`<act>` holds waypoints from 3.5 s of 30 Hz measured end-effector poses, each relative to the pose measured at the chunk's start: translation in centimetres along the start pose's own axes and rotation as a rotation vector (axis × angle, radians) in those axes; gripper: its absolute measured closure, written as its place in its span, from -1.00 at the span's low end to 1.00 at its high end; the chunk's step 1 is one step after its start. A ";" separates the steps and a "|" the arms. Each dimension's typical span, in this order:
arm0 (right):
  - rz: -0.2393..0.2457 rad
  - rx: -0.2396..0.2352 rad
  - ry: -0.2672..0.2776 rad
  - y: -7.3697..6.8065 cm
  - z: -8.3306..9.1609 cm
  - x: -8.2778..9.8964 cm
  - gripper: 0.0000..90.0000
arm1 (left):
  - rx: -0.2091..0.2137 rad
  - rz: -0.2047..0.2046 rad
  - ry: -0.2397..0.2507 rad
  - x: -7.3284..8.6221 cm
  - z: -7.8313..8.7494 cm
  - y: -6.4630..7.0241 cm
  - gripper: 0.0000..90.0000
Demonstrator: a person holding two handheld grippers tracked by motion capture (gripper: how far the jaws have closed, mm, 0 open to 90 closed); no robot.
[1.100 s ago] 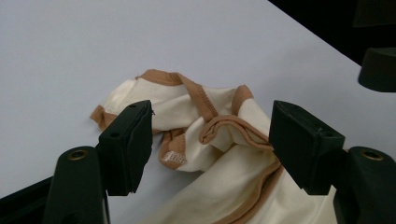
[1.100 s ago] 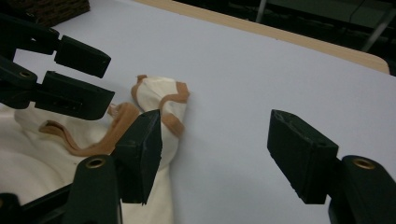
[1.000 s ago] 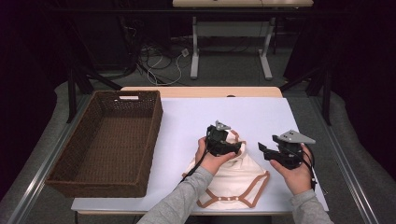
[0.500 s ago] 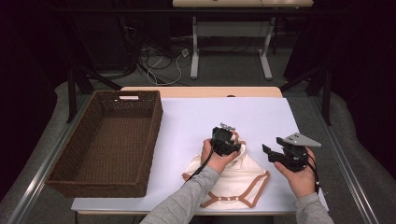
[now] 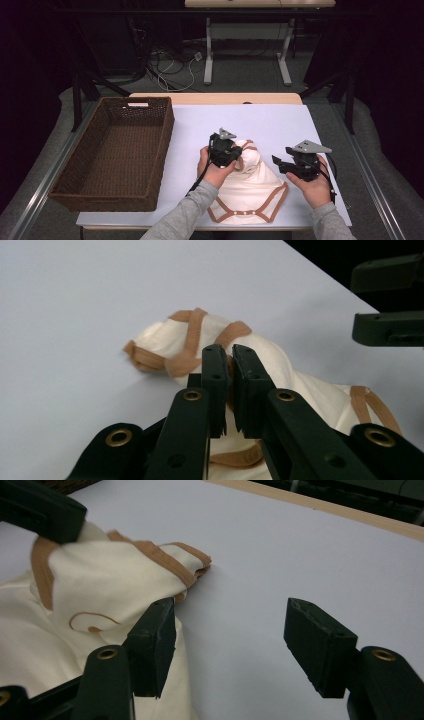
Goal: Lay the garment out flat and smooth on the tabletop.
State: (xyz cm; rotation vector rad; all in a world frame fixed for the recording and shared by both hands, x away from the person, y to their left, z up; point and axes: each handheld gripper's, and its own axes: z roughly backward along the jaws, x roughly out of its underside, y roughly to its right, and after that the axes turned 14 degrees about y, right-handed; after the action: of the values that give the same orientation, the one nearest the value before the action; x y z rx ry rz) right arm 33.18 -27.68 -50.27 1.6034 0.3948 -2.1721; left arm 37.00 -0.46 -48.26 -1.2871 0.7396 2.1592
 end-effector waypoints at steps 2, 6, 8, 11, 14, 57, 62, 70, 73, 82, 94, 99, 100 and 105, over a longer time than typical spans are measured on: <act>0.014 -0.010 -0.005 -0.3 -0.4 -0.4 -0.16 | -0.003 -0.003 0.000 -0.1 1.0 -0.4 0.89; 0.001 -0.029 -0.007 -0.6 -1.2 -1.2 -0.11 | -0.031 -0.008 0.013 0.5 2.9 -1.3 0.89; -0.014 -0.037 -0.004 -1.0 -1.8 -1.7 -0.08 | -0.041 0.009 0.007 1.1 3.8 -1.9 0.89; -0.023 -0.048 -0.016 -1.1 -2.8 -2.3 -0.02 | -0.051 0.027 -0.007 2.3 5.2 -3.0 0.89; -0.045 -0.066 -0.025 -1.0 -4.0 -2.8 0.03 | -0.066 0.039 -0.014 3.3 6.0 -3.6 0.89; 0.064 -0.269 -0.447 -8.0 -14.1 -0.3 0.87 | -0.116 -0.006 -0.072 8.3 9.0 -4.8 0.89; 0.032 -0.253 -0.402 -7.4 -13.4 -0.4 0.94 | -0.118 0.018 -0.041 7.7 9.1 -5.0 0.89; -0.006 -0.178 -0.162 -5.4 -6.7 -2.5 0.94 | -0.091 -0.011 0.020 6.0 9.9 -4.5 0.88; -0.016 -0.161 -0.104 -5.0 -3.6 -2.2 0.94 | -0.056 -0.026 0.029 5.9 10.0 -4.0 0.88; -0.021 -0.155 -0.140 -5.8 3.7 2.1 0.93 | 0.048 -0.071 -0.066 8.4 8.9 -1.5 0.85; -0.029 -0.136 -0.253 -5.9 4.4 5.3 0.90 | 0.037 -0.066 -0.056 8.7 9.7 -2.0 0.42; -0.037 -0.135 -0.272 -5.8 4.4 5.5 0.86 | 0.045 -0.062 -0.054 8.4 8.9 -2.5 0.32; -0.032 -0.130 -0.276 -5.8 4.4 5.4 0.83 | 0.046 -0.050 -0.058 8.4 8.7 -2.5 0.30; -0.047 -0.123 -0.261 -5.4 4.8 5.3 0.68 | 0.081 -0.012 -0.097 8.5 7.2 -2.8 0.23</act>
State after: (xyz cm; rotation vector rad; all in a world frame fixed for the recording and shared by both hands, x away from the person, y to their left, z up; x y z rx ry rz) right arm 25.24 -25.99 -53.98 1.2379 0.4781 -2.3056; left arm 30.89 7.75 -53.54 -1.1354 0.7694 2.1430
